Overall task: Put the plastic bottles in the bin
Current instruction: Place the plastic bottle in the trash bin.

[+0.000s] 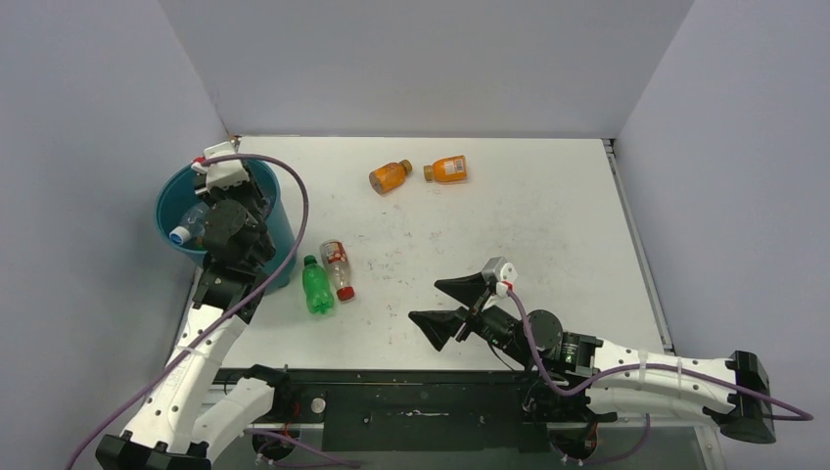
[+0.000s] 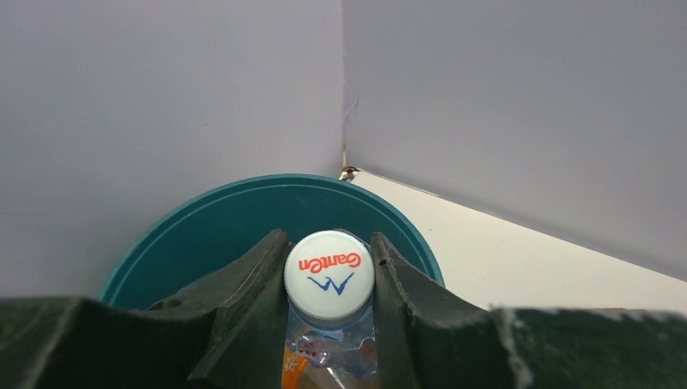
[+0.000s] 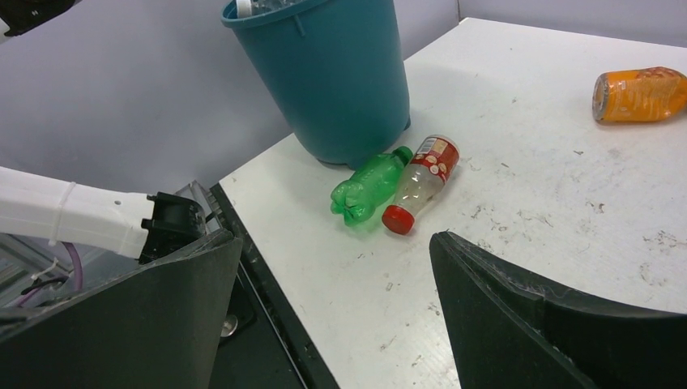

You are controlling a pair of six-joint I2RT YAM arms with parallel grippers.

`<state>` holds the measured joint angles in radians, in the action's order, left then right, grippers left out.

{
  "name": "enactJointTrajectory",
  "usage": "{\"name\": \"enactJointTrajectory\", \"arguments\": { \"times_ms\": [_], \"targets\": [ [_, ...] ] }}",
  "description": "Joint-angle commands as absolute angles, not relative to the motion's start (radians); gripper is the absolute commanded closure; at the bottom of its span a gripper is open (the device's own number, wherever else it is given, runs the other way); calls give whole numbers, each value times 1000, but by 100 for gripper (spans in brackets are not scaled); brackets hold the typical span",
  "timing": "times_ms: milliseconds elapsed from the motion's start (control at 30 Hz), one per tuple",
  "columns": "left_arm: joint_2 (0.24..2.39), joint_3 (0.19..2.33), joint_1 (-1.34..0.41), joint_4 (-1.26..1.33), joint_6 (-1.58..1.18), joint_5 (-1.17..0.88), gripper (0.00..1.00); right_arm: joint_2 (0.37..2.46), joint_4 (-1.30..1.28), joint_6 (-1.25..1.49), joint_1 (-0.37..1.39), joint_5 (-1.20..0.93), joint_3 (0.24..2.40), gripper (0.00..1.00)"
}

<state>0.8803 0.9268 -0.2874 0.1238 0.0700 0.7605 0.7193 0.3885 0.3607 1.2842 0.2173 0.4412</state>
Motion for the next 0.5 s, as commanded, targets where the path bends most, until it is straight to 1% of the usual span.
{"name": "enactJointTrajectory", "arguments": {
  "times_ms": [0,100,200,300,467],
  "targets": [
    [867,952,-300,91,224,882,100,732,452,370,1290,187,476,10],
    [845,931,-310,142,300,975,100,731,450,367,1290,187,481,10],
    [815,908,-308,177,334,1003,100,744,450,361,1290,181,489,10],
    [798,920,-307,195,334,981,100,755,458,360,1290,170,489,10],
    [816,1006,-301,61,250,920,100,744,481,369,1290,177,463,10]
  ]
}}
